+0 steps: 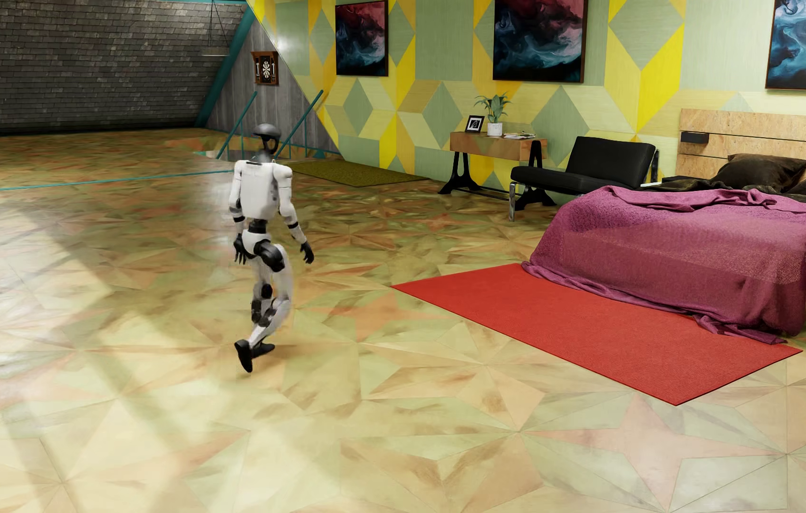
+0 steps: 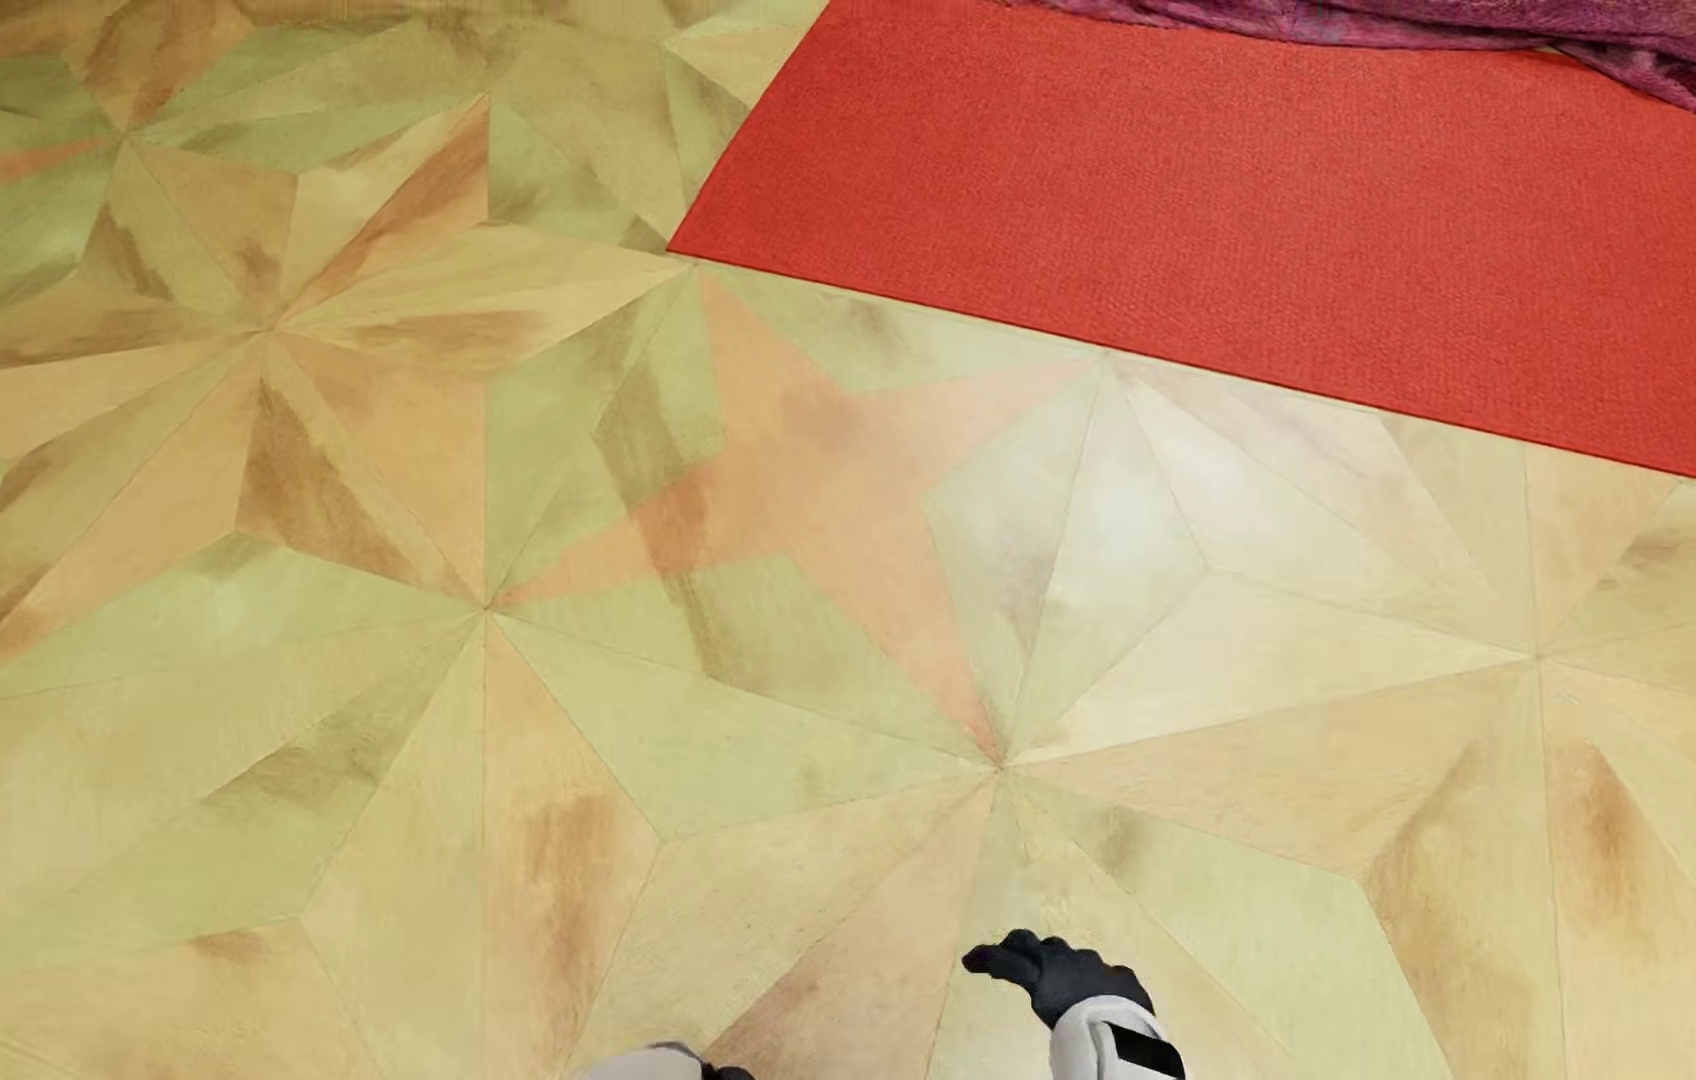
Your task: Walk to the armchair
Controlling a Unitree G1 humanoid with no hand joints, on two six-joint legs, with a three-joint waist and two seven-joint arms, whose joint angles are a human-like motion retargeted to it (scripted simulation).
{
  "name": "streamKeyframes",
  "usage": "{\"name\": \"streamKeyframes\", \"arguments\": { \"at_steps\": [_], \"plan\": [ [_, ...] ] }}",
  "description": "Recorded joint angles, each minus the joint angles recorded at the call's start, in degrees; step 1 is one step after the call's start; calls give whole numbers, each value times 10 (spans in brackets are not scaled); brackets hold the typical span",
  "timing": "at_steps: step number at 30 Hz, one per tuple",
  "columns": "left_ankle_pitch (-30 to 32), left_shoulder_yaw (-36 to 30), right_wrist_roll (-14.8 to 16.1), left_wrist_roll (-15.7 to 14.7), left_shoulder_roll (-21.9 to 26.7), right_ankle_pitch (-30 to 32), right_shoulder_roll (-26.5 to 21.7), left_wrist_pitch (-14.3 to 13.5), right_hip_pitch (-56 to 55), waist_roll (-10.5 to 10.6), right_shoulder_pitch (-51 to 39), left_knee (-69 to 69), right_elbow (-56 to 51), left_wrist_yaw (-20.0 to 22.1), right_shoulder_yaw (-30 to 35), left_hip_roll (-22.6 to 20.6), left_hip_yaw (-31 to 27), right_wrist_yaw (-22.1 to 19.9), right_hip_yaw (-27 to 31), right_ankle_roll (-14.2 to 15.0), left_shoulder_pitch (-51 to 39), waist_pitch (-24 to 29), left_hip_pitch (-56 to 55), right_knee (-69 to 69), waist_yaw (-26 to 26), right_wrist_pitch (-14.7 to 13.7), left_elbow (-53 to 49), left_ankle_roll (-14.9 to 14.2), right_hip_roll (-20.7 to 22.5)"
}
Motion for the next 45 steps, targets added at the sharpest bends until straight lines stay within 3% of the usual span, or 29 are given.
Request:
{"name": "streamKeyframes", "arguments": {
  "at_steps": [1, 3, 4, 6, 8, 10, 12, 14, 16, 18, 19, 20, 22, 23, 24, 25, 26, 27, 28, 30, 32, 34, 36, 37, 39, 41, 42, 43, 45],
  "plan": [
    [-12, 3, -17, 8, 4, -32, -3, -8, -72, -7, 14, -41, 73, 28, 29, -19, 5, 48, -20, -28, -31, -1, 58, -14, -6, 11, -17, 2, -16],
    [-32, 8, -57, -9, 13, -92, -27, -51, -183, -13, 62, -107, 161, 69, 81, -54, -6, 138, -56, -61, -97, -6, 160, -139, -25, -27, -59, 3, -34],
    [-42, -1, -54, -27, 21, -106, -40, -77, -220, -14, 94, -133, 167, 72, 72, -68, -22, 152, -66, -60, -131, -9, 205, -241, -36, -43, -91, 2, -42],
    [-48, -31, -3, -59, 48, -115, -52, -116, -252, -12, 171, -188, 134, 77, -13, -81, -64, 94, -47, -77, -192, -13, 299, -494, -61, -28, -165, 0, -48],
    [-16, -46, 17, -84, 68, -93, -46, -121, -258, -3, 229, -201, 115, 110, -76, -73, -101, 20, -50, -76, -222, -15, 385, -600, -86, 14, -222, -5, -61],
    [110, -42, -3, -117, 76, -33, -28, -95, -262, 20, 237, -94, 152, 139, -90, -39, -132, 37, -92, -88, -201, -14, 409, -470, -105, 44, -247, -23, -59],
    [300, -46, -28, -128, 86, -57, -9, -65, -228, 56, 191, 161, 186, 129, -87, 17, -136, 105, -129, -98, -149, -8, 313, -369, -107, 20, -241, -85, -28],
    [256, -88, -55, -102, 100, -133, 7, -36, -146, 89, 121, 368, 149, 79, -92, 26, -175, 99, -155, -105, -112, 0, 135, -366, -98, -24, -185, -100, 19],
    [159, -172, -55, -33, 121, -183, 34, -19, -35, 106, 63, 395, 58, -4, -130, 46, -180, -4, -159, -109, -88, 0, -32, -423, -91, -47, -90, -83, 56],
    [82, -256, -17, 42, 136, -212, 61, -40, 76, 111, 6, 269, -24, -144, -145, 83, -147, -64, -143, -113, -57, -4, -144, -485, -78, -94, -13, -48, 83],
    [65, -266, 0, 50, 137, -219, 65, -59, 130, 110, -29, 160, -61, -206, -128, 100, -124, -65, -126, -112, -36, -7, -177, -514, -70, -120, 1, -36, 91],
    [53, -253, 9, 43, 133, -217, 61, -71, 182, 109, -67, 24, -96, -231, -102, 108, -107, -61, -104, -109, -10, -10, -191, -542, -60, -139, -2, -30, 94],
    [54, -177, 4, 10, 106, -187, 42, -57, 278, 99, -123, -213, -160, -160, -51, 98, -117, -62, -63, -98, 53, -16, -187, -574, -38, -160, -30, -71, 77],
    [71, -117, 3, -16, 82, -149, 32, -35, 311, 91, -128, -217, -187, -107, -36, 95, -109, -66, -49, -94, 86, -19, -187, -556, -26, -163, -40, -84, 63],
    [121, -57, 11, -48, 51, -88, 17, -14, 329, 81, -116, -141, -208, -73, -30, 88, -93, -67, -36, -82, 109, -22, -194, -507, -16, -163, -41, -59, 44],
    [166, -15, 26, -72, 25, 4, 1, 0, 323, 67, -89, -51, -221, -69, -30, 74, -79, -63, -27, -46, 116, -22, -198, -419, -9, -159, -29, -24, 26],
    [138, -3, 43, -71, 14, 93, -9, 7, 287, 52, -57, 28, -220, -90, -36, 56, -65, -56, -23, -4, 103, -21, -189, -296, -4, -146, -7, -4, 8],
    [79, -18, 57, -41, 16, 118, -10, 8, 219, 37, -28, 73, -197, -117, -43, 39, -48, -51, -25, 10, 76, -18, -163, -166, -3, -118, 15, 9, -10],
    [31, -43, 63, 5, 25, 67, -3, 5, 136, 24, -5, 81, -152, -128, -45, 21, -32, -50, -26, -23, 42, -16, -116, -65, -5, -76, 26, 14, -24],
    [-24, -60, 41, 64, 35, -32, 4, 0, -28, 2, 28, 26, -23, -67, -9, -18, -10, -19, -32, -59, -21, -16, 7, -1, -16, 8, 5, 18, -40],
    [-51, -19, -18, 30, 34, -101, -20, -27, -148, -7, 67, -62, 87, 26, 82, -53, -8, 79, -37, -68, -65, -18, 140, -106, -32, 4, -45, 18, -31],
    [-58, 4, -38, -34, 43, -116, -49, -79, -217, -10, 125, -142, 128, 36, 98, -76, -26, 138, -38, -72, -116, -23, 261, -327, -50, -12, -114, 15, -28],
    [-43, -17, 8, -59, 74, -114, -50, -110, -236, -5, 190, -195, 121, 32, 18, -76, -64, 96, -16, -74, -160, -26, 364, -570, -75, 19, -201, 10, -26],
    [-19, -21, 25, -66, 84, -103, -49, -110, -240, 1, 217, -193, 125, 48, -21, -66, -84, 66, -26, -65, -170, -26, 402, -604, -88, 34, -238, 6, -31],
    [96, -9, 23, -92, 96, -36, -37, -90, -254, 24, 233, -102, 158, 82, -62, -25, -116, 50, -67, -87, -144, -22, 441, -466, -112, 53, -288, -15, -13],
    [289, -11, 4, -108, 104, -64, -20, -51, -221, 60, 203, 141, 181, 70, -72, 30, -143, 93, -111, -98, -95, -9, 362, -351, -122, 6, -288, -78, 22],
    [296, -35, -4, -94, 111, -105, -8, -27, -183, 77, 177, 266, 174, 45, -78, 53, -160, 108, -131, -103, -83, -2, 280, -338, -121, -32, -257, -93, 41],
    [242, -71, -13, -66, 118, -140, 6, -6, -133, 91, 148, 356, 151, 17, -88, 66, -176, 99, -144, -103, -79, 2, 188, -353, -116, -60, -209, -84, 60],
    [153, -130, -29, -22, 113, -186, 38, 19, -14, 107, 87, 407, 83, -27, -112, 88, -181, 24, -144, -108, -63, 2, 13, -425, -104, -87, -97, -60, 95]
  ]
}}
